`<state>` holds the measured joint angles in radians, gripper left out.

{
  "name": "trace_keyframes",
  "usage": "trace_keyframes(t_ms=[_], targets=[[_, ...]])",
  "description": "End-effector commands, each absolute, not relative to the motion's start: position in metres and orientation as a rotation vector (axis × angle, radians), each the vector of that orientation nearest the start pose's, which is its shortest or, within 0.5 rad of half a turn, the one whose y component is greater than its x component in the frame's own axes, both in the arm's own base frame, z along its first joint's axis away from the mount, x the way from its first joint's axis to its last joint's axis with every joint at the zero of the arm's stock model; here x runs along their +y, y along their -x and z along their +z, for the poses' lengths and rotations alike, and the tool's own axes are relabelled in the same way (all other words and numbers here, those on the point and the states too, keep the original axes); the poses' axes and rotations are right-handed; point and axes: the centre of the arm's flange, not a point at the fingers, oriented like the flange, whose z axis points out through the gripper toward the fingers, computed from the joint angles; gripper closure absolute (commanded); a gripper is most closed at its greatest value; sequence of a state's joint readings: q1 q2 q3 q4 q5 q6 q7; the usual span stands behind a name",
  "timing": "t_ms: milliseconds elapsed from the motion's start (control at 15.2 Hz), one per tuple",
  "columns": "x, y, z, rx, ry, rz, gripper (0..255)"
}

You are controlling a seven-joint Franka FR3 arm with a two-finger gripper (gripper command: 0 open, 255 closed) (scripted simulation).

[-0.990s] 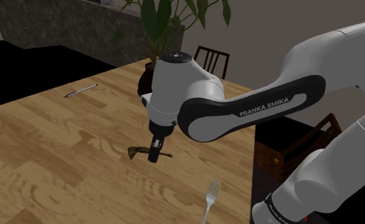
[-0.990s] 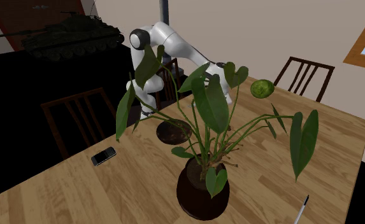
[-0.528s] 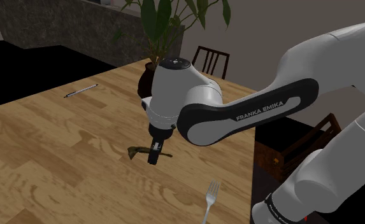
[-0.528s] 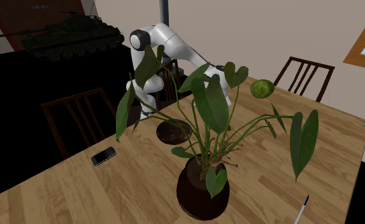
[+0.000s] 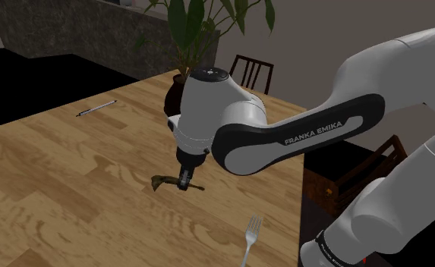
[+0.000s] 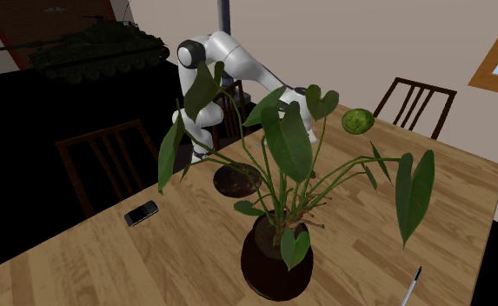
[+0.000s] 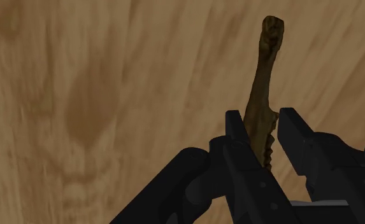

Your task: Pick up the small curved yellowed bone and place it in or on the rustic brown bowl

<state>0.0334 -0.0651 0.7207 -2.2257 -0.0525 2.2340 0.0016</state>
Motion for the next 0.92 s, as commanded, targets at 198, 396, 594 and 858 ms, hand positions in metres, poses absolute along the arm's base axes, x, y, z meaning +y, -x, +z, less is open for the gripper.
trace_keyframes(t_ms=[198, 396, 594, 858], targets=[[0.354, -0.386, 0.395, -1.210, 2.967, -0.116, 255], [0.354, -0.386, 0.411, -1.210, 2.967, -0.116, 255], [0.354, -0.386, 0.427, -1.210, 2.967, -0.116, 255], [0.354, -0.386, 0.448, -1.210, 2.967, -0.116, 255]])
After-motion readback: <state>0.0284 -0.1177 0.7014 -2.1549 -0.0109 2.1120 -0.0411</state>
